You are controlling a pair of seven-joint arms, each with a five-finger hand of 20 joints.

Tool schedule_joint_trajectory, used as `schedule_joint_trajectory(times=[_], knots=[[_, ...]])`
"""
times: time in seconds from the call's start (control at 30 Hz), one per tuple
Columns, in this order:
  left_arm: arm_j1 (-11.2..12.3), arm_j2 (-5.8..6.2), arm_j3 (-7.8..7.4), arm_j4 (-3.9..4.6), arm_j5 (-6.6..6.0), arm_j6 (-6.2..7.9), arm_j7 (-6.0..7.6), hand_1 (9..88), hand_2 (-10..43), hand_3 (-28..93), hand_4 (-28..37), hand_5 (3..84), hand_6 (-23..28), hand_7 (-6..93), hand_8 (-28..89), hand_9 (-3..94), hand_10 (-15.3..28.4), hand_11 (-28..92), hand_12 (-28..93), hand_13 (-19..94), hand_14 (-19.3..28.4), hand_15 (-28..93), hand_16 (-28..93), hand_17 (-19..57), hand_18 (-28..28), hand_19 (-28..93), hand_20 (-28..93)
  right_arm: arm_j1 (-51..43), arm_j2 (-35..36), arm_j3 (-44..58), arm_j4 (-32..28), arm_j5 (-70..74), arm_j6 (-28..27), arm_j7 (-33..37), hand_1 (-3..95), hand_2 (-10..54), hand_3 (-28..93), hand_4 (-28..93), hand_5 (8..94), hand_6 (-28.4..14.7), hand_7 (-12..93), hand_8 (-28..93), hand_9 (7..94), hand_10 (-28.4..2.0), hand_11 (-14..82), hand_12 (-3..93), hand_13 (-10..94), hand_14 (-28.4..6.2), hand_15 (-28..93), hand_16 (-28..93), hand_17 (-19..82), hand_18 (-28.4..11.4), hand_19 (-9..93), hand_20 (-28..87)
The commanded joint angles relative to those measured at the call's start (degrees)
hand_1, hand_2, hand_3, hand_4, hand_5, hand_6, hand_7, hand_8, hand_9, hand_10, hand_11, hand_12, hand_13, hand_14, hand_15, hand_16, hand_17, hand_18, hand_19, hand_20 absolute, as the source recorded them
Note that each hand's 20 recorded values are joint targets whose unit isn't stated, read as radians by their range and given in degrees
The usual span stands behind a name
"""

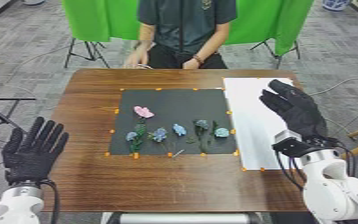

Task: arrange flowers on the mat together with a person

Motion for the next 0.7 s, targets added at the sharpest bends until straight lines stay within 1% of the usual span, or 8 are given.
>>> schedule_joint_trajectory(times=[0.03,0.13,0.23,0.43,0.57,0.63,0.67,0.7], knots=[[0.40,-0.11,-0.23,-0.07,-0.22,0.10,-0.19,26.9,12.6,72,-28.3,44.2,6.9,8.3,-9,41.7,12.9,15,6,31,14.1,28,-8,-4.3,12.4,33,9,-0.91,-0.23,0.31,-0.43,-0.29,-0.64,-0.68,35.1,-0.1,78,-27,54.4,-1.3,18,-15,44.9,-9.0,5.2,8.3,37,-10.7,13,10,17,-12.3,19,16],[0.14,-0.02,-0.07,0.06,-0.19,0.16,-0.17,26.9,12.6,72,-28.3,44.2,6.9,8.3,-9,41.6,12.8,15,6,31,14.0,27,-8,-4.3,12.4,33,9,-0.79,-0.06,0.18,-0.37,-0.36,-0.97,-0.70,35.1,-0.1,78,-27,54.3,-1.3,18,-15,44.9,-8.9,5.2,8.3,37,-10.7,13,10,18,-12.4,18,16],[0.74,-0.03,-0.25,-0.25,-0.33,0.09,0.13,26.9,12.6,72,-28.3,44.3,6.9,8.4,-9,41.6,12.8,15,6,31,14.0,27,-8,-4.3,12.5,33,9,-0.79,-0.27,0.35,-0.34,-0.38,-1.32,-0.44,35.0,-0.1,78,-27,54.2,-1.3,18,-15,44.8,-8.8,5.3,8.3,37,-10.7,13,10,17,-12.4,18,16],[0.37,0.26,-0.28,-0.22,-0.26,0.01,0.39,27.0,12.5,72,-28.3,44.3,6.9,8.4,-9,41.7,12.8,15,6,31,14.0,27,-7,-4.3,12.5,33,9,-0.78,-0.38,0.56,-0.34,-0.69,-2.01,-0.45,35.0,-0.2,78,-27,54.2,-1.3,18,-15,44.9,-8.8,5.2,8.2,37,-10.7,13,10,17,-12.4,18,16],[0.66,-0.21,-0.27,-0.44,-0.22,0.08,0.26,27.1,12.5,72,-28.3,44.3,6.8,8.5,-9,41.7,12.7,15,6,31,14.0,28,-7,-4.3,12.5,33,9,-1.25,-0.93,0.91,-0.61,-0.90,-2.31,0.12,35.1,-0.1,78,-27,54.2,-1.3,18,-14,45.0,-8.8,5.3,8.2,37,-10.6,13,10,17,-12.4,18,16],[0.64,-0.25,-0.09,-0.44,-1.88,-0.70,0.65,27.0,12.5,72,-28.3,44.3,6.8,8.5,-9,41.7,12.6,15,6,31,13.9,27,-8,-4.3,12.5,33,9,-1.14,-1.02,0.78,-0.50,-1.07,-2.58,0.29,35.1,-0.1,78,-27,54.3,-1.3,18,-14,45.1,-8.8,5.3,8.2,37,-10.6,13,10,17,-12.4,18,16],[0.63,-0.31,-0.04,-0.46,-2.20,-0.74,0.77,27.0,12.5,72,-28.3,44.3,6.8,8.5,-9,41.7,12.7,15,6,31,13.9,27,-8,-4.3,12.5,33,9,-1.17,-1.04,0.82,-0.50,-1.09,-2.73,0.34,35.2,0.0,78,-27,54.3,-1.3,18,-14,45.1,-8.8,5.3,8.2,37,-10.6,13,10,17,-12.5,18,16],[0.64,-0.35,-0.09,-0.46,-1.67,-0.46,0.65,27.0,12.5,72,-28.3,44.3,6.8,8.5,-9,41.8,12.7,15,6,31,13.9,27,-8,-4.3,12.5,33,9,-1.19,-1.02,0.81,-0.53,-1.11,-2.68,0.32,35.2,0.0,78,-27,54.4,-1.2,18,-14,45.1,-8.8,5.3,8.2,37,-10.6,13,10,17,-12.5,18,16]])
